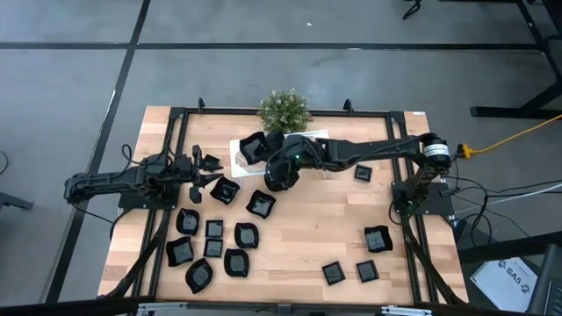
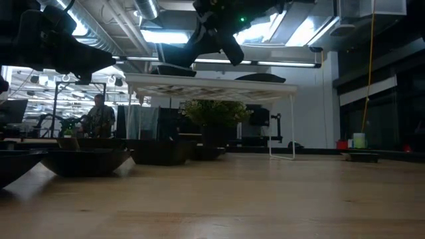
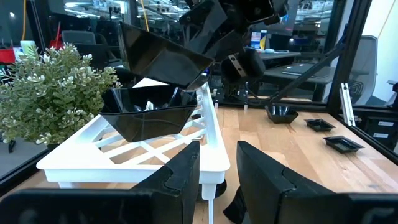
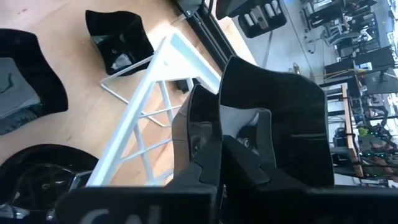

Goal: Pick & Place Mini shaped plates
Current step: Stack the distorted square plate on top of the distorted square plate on the shelf, then stack the square plate on top of the square plate on the shelf

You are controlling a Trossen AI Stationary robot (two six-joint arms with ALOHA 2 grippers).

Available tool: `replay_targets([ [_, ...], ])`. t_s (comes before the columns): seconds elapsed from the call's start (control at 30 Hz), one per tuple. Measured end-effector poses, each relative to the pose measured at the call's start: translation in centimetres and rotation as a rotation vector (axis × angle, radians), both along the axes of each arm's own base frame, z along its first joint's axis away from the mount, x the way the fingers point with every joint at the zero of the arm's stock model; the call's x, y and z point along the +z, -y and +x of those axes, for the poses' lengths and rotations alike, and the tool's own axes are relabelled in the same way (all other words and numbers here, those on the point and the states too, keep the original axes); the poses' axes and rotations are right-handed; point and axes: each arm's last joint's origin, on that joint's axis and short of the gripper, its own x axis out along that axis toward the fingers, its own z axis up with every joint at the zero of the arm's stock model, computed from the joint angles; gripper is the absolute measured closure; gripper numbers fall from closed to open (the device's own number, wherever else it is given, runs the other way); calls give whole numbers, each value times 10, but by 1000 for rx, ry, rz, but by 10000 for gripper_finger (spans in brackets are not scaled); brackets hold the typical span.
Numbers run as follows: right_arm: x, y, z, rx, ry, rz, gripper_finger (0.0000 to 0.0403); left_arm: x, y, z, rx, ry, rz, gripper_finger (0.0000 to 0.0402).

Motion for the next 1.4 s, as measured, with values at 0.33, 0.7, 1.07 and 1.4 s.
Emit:
replay_targets([
  [0.33,-8,6,6,-21,9,28,348,0,0,0,0,0,0,302],
  [0.7,-8,6,6,-21,14,32,310,0,0,0,0,0,0,302],
  [1.07,-2,1,4,-70,61,138,266,0,0,0,0,0,0,302],
  [1.4,13,-20,-7,-81,93,244,256,0,0,0,0,0,0,302],
])
